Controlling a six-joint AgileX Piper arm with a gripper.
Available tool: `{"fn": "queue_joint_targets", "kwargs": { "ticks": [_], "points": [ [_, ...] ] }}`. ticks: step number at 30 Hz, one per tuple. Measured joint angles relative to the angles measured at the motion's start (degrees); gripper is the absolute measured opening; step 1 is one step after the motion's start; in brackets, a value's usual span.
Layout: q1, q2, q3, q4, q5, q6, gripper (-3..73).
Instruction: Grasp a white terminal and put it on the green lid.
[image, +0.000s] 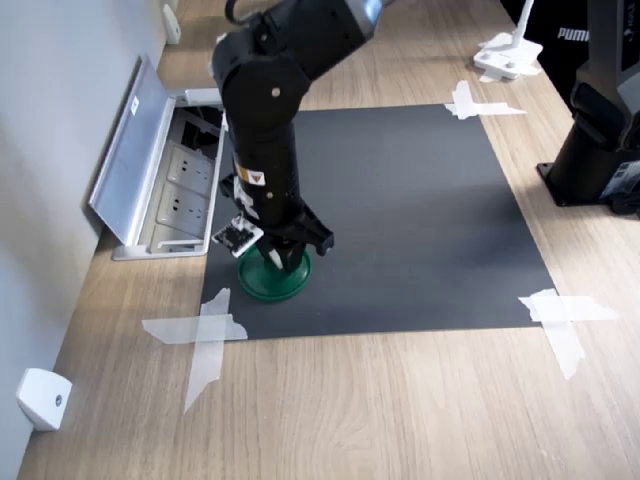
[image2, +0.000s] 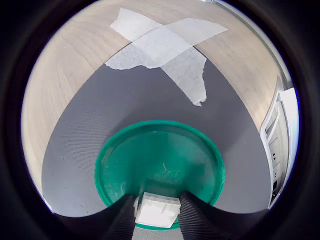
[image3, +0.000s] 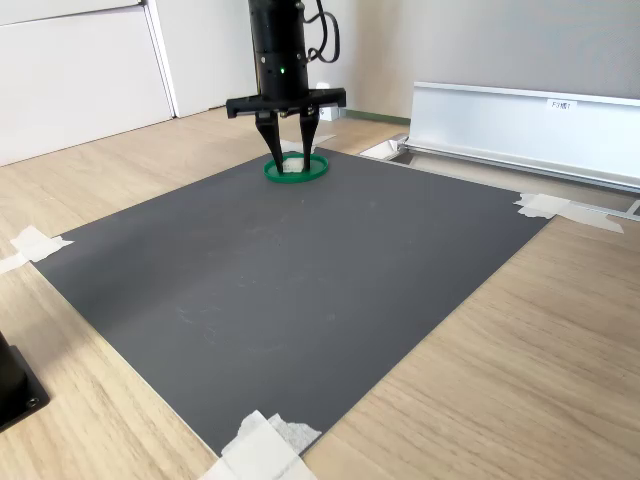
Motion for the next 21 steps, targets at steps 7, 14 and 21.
{"fn": "queue_joint_targets", "kwargs": {
  "ticks": [7,14,21],
  "points": [
    [0.0,-1.5,-0.1,0.0,-0.6,-0.1,57.1],
    [0.0,-10.0,0.0,2.3,-1.7,2.1,59.6],
    [0.0,-24.1,6.0,2.8,-4.3,4.4,34.1]
  ]
}}
